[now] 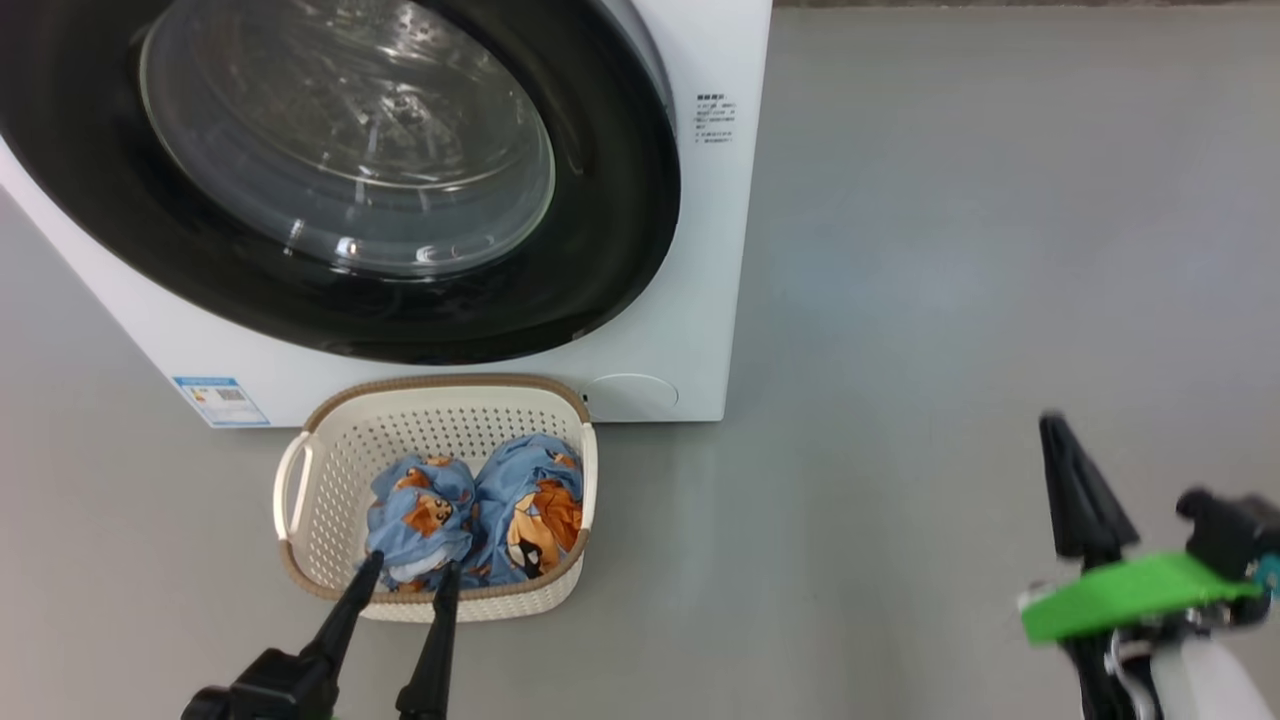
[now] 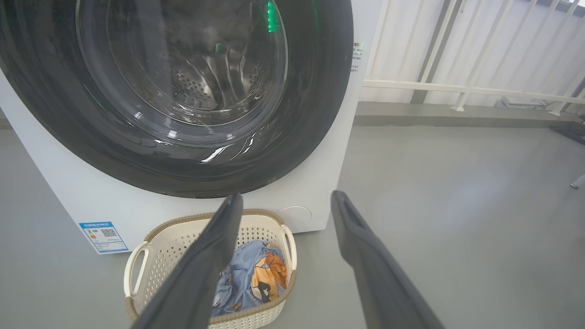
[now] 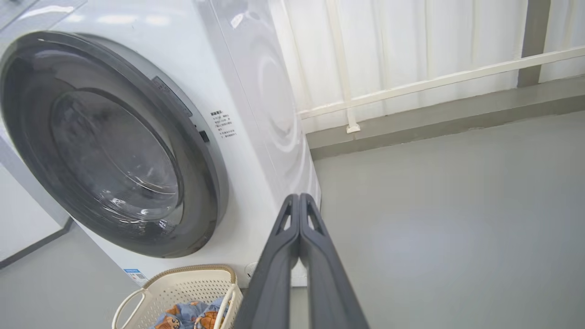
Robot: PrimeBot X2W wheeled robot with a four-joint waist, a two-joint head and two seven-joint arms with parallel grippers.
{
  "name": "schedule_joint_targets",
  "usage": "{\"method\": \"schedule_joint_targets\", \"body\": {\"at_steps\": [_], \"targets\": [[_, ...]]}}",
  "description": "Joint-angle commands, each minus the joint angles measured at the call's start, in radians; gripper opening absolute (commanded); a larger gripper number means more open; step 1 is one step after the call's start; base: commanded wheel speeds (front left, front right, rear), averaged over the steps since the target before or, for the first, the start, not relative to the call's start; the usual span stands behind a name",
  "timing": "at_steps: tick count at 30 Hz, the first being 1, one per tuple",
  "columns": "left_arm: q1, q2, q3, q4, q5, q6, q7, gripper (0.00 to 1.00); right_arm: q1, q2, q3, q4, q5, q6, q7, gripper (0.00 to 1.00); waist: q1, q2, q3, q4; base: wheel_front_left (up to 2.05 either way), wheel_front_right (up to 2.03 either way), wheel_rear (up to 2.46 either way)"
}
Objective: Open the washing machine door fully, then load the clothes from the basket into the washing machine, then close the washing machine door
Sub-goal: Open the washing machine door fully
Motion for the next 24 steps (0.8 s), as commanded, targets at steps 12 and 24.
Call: {"method": "schedule_joint_targets", "body": {"at_steps": [12,24], "targets": [[-0.091,0.009,-0.039,-0.031,-0.061,0.035,-0.006,1.0,-0.322,-0.041,0.061,0.009,0.146,-0.001,-0.012,0.0,0.0,0.0,0.063,0.086,0.0,0.0,0.0],[-0.147,0.009,-0.121,-0.035,-0.087,0.061,-0.006,1.0,-0.552,-0.137,0.121,0.056,0.433,-0.001,-0.012,0.0,0.0,0.0,0.16,0.187,0.0,0.0,0.0]]}}
